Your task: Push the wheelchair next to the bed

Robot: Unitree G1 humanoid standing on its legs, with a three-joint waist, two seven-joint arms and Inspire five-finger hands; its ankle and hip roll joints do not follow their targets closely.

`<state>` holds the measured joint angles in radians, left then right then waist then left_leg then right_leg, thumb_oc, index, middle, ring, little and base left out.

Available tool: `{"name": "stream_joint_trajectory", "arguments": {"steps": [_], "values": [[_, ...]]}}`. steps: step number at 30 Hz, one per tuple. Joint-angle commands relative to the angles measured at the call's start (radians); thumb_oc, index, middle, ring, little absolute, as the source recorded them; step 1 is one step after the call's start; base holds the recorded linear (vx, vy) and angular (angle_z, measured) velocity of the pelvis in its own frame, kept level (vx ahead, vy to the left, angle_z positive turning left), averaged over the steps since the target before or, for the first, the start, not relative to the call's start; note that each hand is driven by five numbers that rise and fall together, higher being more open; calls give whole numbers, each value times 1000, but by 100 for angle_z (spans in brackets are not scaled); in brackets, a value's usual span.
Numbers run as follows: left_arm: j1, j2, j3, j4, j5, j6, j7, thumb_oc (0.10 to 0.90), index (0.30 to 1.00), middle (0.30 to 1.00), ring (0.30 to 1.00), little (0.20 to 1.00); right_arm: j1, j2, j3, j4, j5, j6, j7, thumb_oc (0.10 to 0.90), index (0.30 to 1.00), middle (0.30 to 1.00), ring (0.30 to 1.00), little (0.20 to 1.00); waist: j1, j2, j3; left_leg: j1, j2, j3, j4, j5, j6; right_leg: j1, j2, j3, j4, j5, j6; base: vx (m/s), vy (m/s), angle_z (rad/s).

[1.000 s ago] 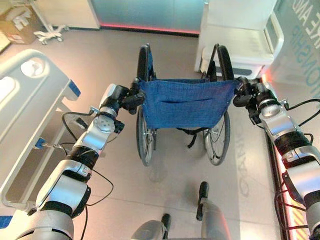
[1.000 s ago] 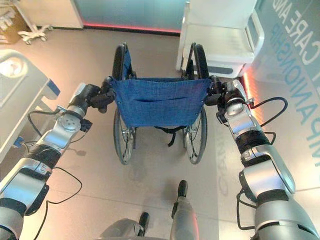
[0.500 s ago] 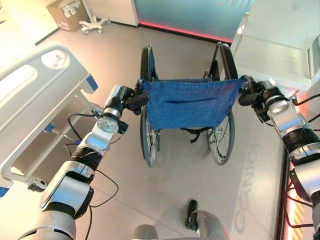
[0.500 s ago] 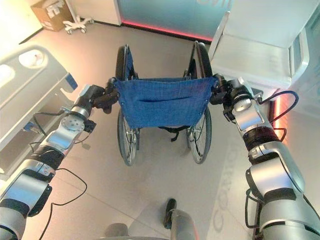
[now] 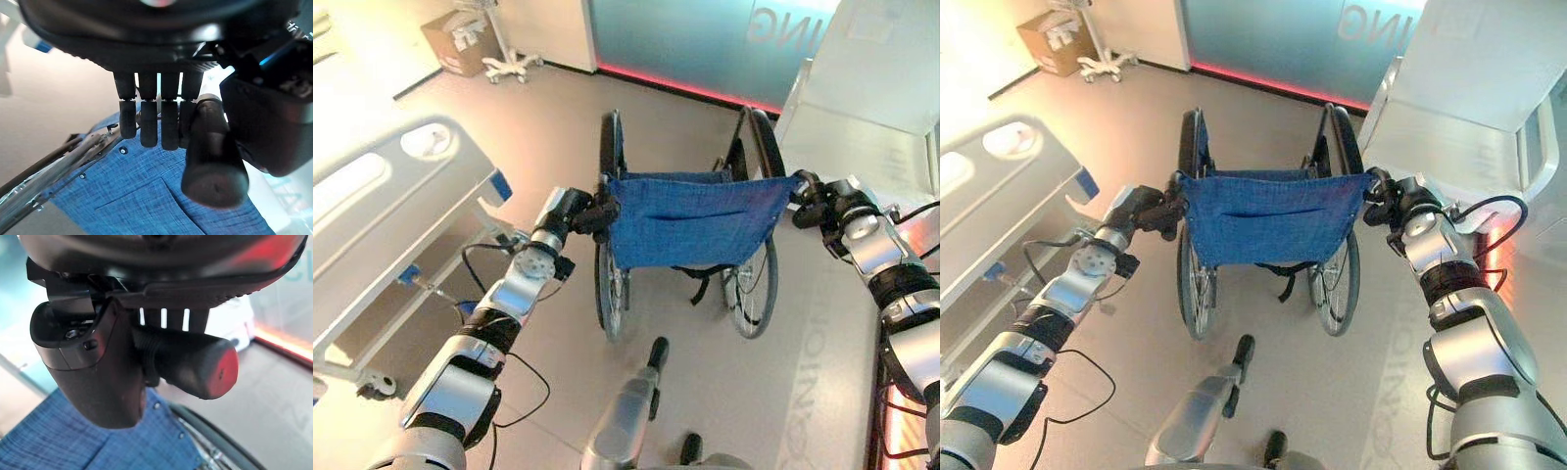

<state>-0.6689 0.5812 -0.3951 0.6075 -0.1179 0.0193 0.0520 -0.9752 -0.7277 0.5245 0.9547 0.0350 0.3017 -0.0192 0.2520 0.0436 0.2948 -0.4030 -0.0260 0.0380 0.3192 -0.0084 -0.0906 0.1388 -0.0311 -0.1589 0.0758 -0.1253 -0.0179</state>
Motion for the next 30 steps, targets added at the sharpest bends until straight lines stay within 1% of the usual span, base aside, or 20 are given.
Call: {"name": "stream_joint_trajectory", "arguments": {"steps": [1,4,5,6,7,8,10,12,13,15,16,18,19,20,21,22,23,25,27,30], "values": [[67,38,-60,102,144,45,0,400,300,300,300,300,-72,18,105,-90,-102,-227,84,400,300,300,300,300,-6,-65,-1,61,-58,14,8,-17,126,19,-7,-5,183,-101,25,584,128,-13],[58,55,-59,104,172,57,-1,400,300,300,300,300,-62,53,93,-83,-97,-241,72,400,300,300,300,300,28,-89,-25,93,-64,-6,-6,-32,145,46,-48,-49,235,-66,67,414,81,4],[51,65,-62,102,187,64,8,400,300,300,300,300,-64,72,95,-76,-91,-248,61,400,300,300,300,300,48,-105,-40,88,-68,-5,-14,-31,155,61,-72,-67,269,-16,92,219,44,-28],[51,68,-64,100,188,65,11,400,300,300,300,300,-64,74,94,-75,-90,-250,59,400,300,300,300,300,51,-108,-43,87,-69,-5,-17,-30,157,62,-77,-68,276,-2,96,300,102,-28],[49,76,-73,97,194,66,15,400,300,300,300,300,-67,79,91,-65,-86,-259,57,400,300,300,300,300,61,-114,-53,85,-75,-10,-26,-30,166,62,-89,-66,311,45,105,228,97,-25],[50,77,-78,94,200,67,13,400,300,300,300,300,-64,79,89,-57,-83,-264,56,400,300,300,300,300,63,-114,-58,86,-78,-13,-31,-30,170,61,-88,-60,334,61,108,409,154,-42],[65,79,-93,86,221,64,4,400,300,300,300,300,-33,76,77,-42,-73,-274,50,400,300,300,300,300,58,-118,-77,105,-98,-32,-46,-37,186,34,-85,-34,398,143,123,352,111,-53],[67,79,-97,87,226,66,3,400,300,300,300,300,-27,79,77,-34,-74,-279,51,400,300,300,300,300,53,-118,-81,118,-102,-39,-49,-42,189,13,-93,-30,402,162,125,223,30,-18],[68,75,-102,97,228,67,7,400,300,300,300,300,-21,88,82,-28,-81,-286,46,400,300,300,300,300,39,-113,-78,148,-101,-49,-50,-56,191,-30,-111,-29,387,161,124,312,-7,-32],[63,69,-102,108,222,63,13,400,300,300,300,300,-32,91,94,-39,-88,-269,38,400,300,300,300,300,-4,-81,-57,220,-85,-85,-58,-80,188,-170,-127,-22,327,128,108,359,-65,-53],[49,75,-102,114,214,54,17,400,300,300,300,300,-38,92,101,-51,-91,-257,30,400,300,300,300,300,-32,-72,-31,240,-84,-105,-44,-105,189,-281,-149,-7,280,143,102,274,-132,-24],[8,95,-108,120,197,46,8,400,300,300,300,300,-58,91,111,-74,-92,-223,20,400,300,300,300,300,-73,-87,7,255,-106,-126,-5,-161,189,-395,-193,21,175,224,126,192,-175,29],[7,95,-108,121,197,46,8,400,300,300,300,300,-59,91,111,-75,-92,-222,20,400,300,300,300,300,-74,-84,9,255,-103,-128,1,-167,189,-391,-190,19,174,223,126,319,-254,92],[-24,103,-120,121,195,44,-12,400,300,300,300,300,-74,78,114,-86,-87,-195,23,400,300,300,300,300,-97,-97,18,273,-115,-150,9,-197,184,-422,-216,42,59,271,153,382,-251,129],[-35,104,-128,122,194,45,-20,400,300,300,300,300,-80,72,113,-96,-88,-180,30,400,300,300,300,300,-106,-98,17,289,-113,-162,9,-214,177,-418,-224,44,-15,286,165,426,-281,120],[-35,104,-128,121,196,45,-22,400,300,300,300,300,-84,69,115,-103,-85,-170,34,400,300,300,300,300,-108,-98,17,297,-109,-167,8,-218,173,-414,-226,43,-38,288,168,456,-292,100],[-31,105,-126,109,199,52,-29,400,300,300,300,300,-98,59,123,-135,-85,-130,50,400,300,300,300,300,-110,-103,12,319,-97,-183,3,-234,161,-398,-235,45,-80,296,178,451,-313,82],[-25,104,-119,102,204,56,-33,400,300,300,300,300,-108,55,130,-155,-88,-105,61,400,300,300,300,300,-111,-108,11,329,-90,-190,7,-247,156,-393,-240,54,-72,300,180,374,-286,71],[-35,109,-115,92,215,46,-41,400,300,300,300,300,-137,44,139,-169,-102,-80,69,400,300,300,300,300,-124,-116,18,326,-71,-217,35,-283,143,-424,-241,112,1,297,179,401,-418,46],[-44,113,-115,86,198,42,-30,400,300,300,300,300,-145,24,135,-157,-87,-103,75,400,300,300,300,300,-130,-121,14,315,-48,-236,43,-288,127,-408,-227,124,-5,282,190,299,-373,53]]}}
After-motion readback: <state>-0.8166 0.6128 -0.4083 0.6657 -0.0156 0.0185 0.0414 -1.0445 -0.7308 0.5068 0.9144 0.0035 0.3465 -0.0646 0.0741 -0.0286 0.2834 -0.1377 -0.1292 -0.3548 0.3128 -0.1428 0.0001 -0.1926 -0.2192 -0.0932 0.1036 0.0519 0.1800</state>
